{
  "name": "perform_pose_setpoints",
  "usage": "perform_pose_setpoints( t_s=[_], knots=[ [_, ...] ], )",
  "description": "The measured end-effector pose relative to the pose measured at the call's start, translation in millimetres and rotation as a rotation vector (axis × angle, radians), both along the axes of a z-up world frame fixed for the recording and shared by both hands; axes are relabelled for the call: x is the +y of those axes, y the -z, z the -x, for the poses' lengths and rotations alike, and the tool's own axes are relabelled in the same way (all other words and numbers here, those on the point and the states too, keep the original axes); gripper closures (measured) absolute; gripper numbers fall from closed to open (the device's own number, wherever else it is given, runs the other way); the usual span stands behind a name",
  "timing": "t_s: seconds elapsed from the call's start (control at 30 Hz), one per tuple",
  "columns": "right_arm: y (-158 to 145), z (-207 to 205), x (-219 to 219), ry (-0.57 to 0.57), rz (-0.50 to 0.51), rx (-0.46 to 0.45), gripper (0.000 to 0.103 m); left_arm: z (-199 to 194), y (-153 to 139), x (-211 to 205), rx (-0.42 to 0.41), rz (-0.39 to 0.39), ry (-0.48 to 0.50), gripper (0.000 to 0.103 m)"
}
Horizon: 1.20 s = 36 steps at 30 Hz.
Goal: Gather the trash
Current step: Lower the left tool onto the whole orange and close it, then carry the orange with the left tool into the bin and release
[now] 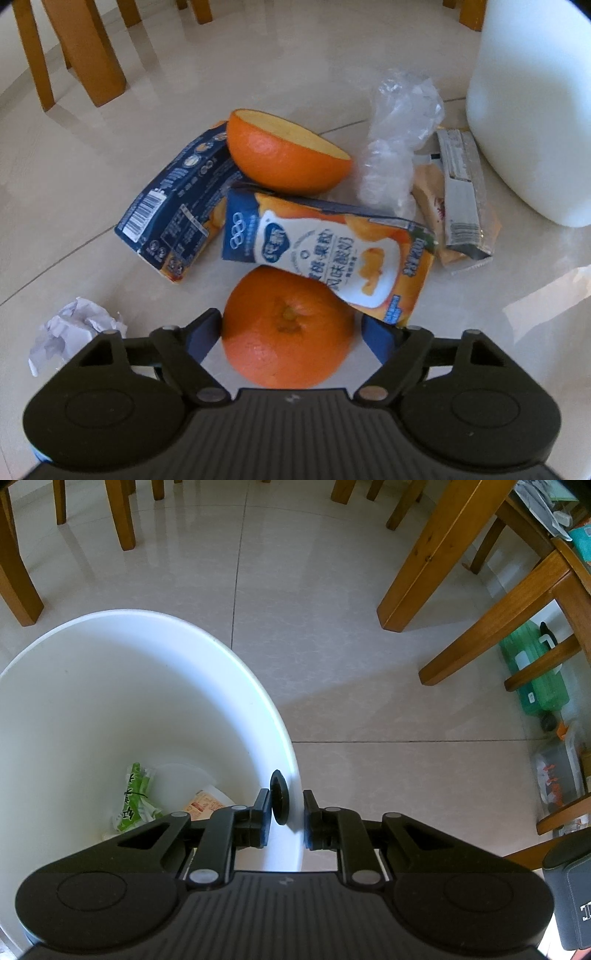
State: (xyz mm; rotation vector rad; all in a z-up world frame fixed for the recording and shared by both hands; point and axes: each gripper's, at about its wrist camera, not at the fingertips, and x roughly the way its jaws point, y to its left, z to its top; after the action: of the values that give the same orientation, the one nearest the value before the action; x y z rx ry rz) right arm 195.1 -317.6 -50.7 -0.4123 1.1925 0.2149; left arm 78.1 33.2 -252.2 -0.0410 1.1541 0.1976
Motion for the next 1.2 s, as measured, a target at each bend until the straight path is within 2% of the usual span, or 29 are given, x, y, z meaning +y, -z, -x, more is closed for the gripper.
perform_pose_setpoints(
  t_s=[0.23, 0.47, 0.7, 0.83, 0.97, 1.07, 1.2],
  knots=[
    [1.6, -0.4, -0.7, -0.008, 0.006, 0.000, 0.082, 4.2, -2.0, -1.4, 0.011, 0.005, -0.025, 0.029],
    [2.9, -1.1, -0.7, -0.012, 0.008, 0.003, 0.082, 12.3, -4.5, -23.3, 0.051, 0.022, -0.008, 0.030],
    [3.0, 0.1, 1.1, -0.014, 0.011, 0.000, 0.082, 23.8, -29.3, -44.3, 0.096, 0.078, 0.006, 0.030],
    [2.8, 0.1, 0.6, -0.015, 0.003, 0.008, 0.082, 20.2, -61.3, -52.9, 0.109, 0.092, 0.044, 0.030],
    [2.4, -1.2, -0.9, -0.022, -0.001, 0.011, 0.082, 8.5, -107.5, -57.5, 0.111, 0.120, 0.065, 0.030],
    [2.6, -0.1, -1.1, -0.024, -0.003, 0.010, 0.082, -0.5, -152.7, -72.7, 0.092, 0.118, 0.100, 0.030],
    [1.1, -0.4, -2.4, -0.021, -0.016, 0.017, 0.082, -17.1, -216.9, -82.6, 0.037, 0.160, 0.120, 0.030]
  ],
)
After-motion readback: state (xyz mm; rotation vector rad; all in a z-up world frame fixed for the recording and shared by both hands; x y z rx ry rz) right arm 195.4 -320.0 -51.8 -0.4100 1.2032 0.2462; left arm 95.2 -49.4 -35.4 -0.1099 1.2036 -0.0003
